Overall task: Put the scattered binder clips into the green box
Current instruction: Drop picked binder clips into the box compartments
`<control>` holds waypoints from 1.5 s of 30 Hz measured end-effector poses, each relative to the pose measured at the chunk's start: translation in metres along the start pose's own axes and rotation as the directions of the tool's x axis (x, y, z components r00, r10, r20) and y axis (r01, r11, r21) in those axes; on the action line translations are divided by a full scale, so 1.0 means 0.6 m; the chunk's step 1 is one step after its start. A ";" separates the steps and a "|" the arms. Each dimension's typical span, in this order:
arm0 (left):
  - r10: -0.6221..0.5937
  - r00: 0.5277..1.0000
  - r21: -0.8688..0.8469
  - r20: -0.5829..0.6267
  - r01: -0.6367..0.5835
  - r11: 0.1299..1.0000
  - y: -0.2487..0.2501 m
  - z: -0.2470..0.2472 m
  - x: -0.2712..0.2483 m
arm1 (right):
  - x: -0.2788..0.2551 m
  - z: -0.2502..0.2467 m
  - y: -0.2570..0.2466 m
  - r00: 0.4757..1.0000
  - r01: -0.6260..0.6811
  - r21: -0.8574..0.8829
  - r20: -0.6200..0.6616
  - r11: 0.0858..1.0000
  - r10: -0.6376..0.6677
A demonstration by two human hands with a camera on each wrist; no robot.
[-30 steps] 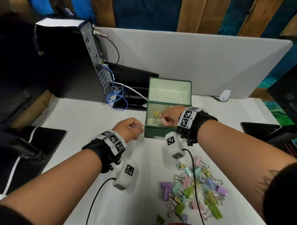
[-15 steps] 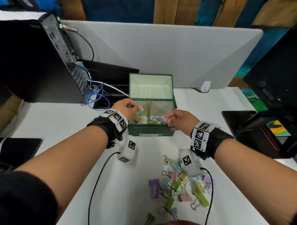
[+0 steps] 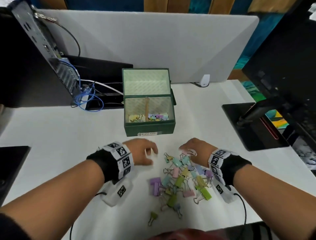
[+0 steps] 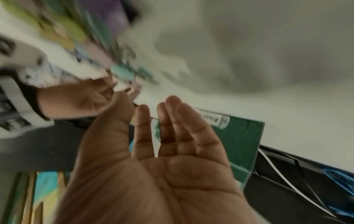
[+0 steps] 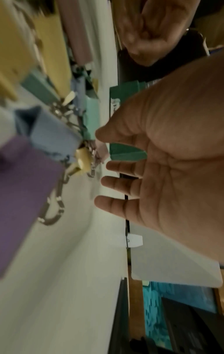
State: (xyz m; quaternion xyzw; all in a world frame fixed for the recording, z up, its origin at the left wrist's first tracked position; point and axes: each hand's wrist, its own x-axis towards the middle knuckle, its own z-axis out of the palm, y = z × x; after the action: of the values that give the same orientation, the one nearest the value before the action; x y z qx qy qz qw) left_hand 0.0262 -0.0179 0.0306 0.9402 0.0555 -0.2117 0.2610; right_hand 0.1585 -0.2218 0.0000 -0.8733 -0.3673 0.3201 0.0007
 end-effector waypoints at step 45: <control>-0.295 0.937 -0.470 -0.187 0.178 0.865 -0.068 0.059 -0.041 | 0.033 -0.108 -0.114 0.979 0.044 0.670 -0.177 0.741 0.102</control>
State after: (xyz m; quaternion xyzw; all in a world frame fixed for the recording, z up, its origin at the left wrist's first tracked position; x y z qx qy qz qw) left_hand -0.0178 -0.0011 -0.0056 0.8602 0.2509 -0.1027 0.4320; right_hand 0.1615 -0.1441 0.0568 -0.8479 -0.2119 0.3406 0.3468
